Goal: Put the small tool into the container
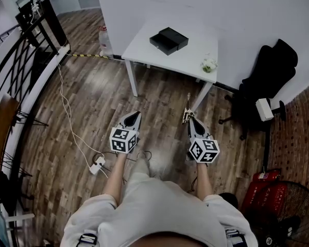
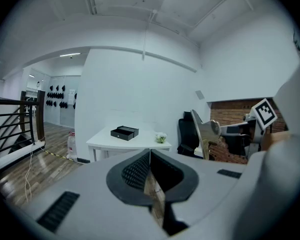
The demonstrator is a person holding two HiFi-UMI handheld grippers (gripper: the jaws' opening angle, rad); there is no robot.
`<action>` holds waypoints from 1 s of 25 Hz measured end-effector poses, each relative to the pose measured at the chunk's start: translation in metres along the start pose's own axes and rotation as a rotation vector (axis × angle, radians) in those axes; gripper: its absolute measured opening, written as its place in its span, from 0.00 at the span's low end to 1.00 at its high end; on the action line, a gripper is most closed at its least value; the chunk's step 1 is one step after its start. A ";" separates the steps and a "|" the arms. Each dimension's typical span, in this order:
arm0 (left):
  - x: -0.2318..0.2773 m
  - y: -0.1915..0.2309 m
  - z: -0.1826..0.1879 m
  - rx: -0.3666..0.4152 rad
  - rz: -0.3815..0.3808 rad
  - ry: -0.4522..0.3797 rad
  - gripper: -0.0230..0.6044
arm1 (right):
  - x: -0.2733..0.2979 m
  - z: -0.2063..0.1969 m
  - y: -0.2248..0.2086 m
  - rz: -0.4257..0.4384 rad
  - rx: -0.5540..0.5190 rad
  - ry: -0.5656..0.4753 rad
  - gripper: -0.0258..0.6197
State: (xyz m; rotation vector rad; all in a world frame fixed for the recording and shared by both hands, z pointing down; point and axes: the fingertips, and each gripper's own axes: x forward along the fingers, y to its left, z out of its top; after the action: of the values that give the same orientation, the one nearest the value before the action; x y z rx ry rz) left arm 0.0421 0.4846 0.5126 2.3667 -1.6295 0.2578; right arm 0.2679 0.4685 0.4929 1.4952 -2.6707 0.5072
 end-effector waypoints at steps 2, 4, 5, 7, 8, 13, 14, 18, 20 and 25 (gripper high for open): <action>0.007 0.004 0.000 -0.004 0.001 0.003 0.06 | 0.007 0.000 -0.003 0.002 -0.001 0.003 0.04; 0.014 0.008 -0.001 -0.009 0.002 0.003 0.06 | 0.013 0.001 -0.006 0.002 -0.003 0.007 0.04; 0.018 0.010 0.000 -0.011 0.001 0.002 0.06 | 0.017 0.001 -0.007 0.002 -0.004 0.009 0.04; 0.029 0.014 0.001 -0.014 -0.004 0.001 0.06 | 0.026 0.002 -0.011 0.000 -0.005 0.011 0.04; 0.035 0.016 0.001 -0.016 -0.007 0.002 0.06 | 0.031 0.003 -0.014 -0.001 -0.007 0.012 0.04; 0.067 0.028 0.002 -0.022 -0.022 0.005 0.06 | 0.060 0.003 -0.030 -0.015 -0.010 0.021 0.04; 0.074 0.032 0.003 -0.024 -0.024 0.005 0.06 | 0.067 0.004 -0.032 -0.017 -0.009 0.022 0.04; 0.103 0.058 0.005 -0.036 -0.018 0.015 0.06 | 0.103 0.009 -0.043 -0.022 -0.009 0.029 0.04; 0.119 0.072 0.009 -0.043 -0.018 0.022 0.06 | 0.124 0.013 -0.049 -0.026 -0.006 0.036 0.04; 0.163 0.107 0.027 -0.051 -0.032 0.026 0.06 | 0.178 0.030 -0.059 -0.037 -0.011 0.045 0.04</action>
State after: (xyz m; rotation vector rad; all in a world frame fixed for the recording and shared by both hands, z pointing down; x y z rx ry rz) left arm 0.0004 0.2950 0.5456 2.3399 -1.5660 0.2373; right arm 0.2256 0.2849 0.5141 1.5091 -2.6020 0.5169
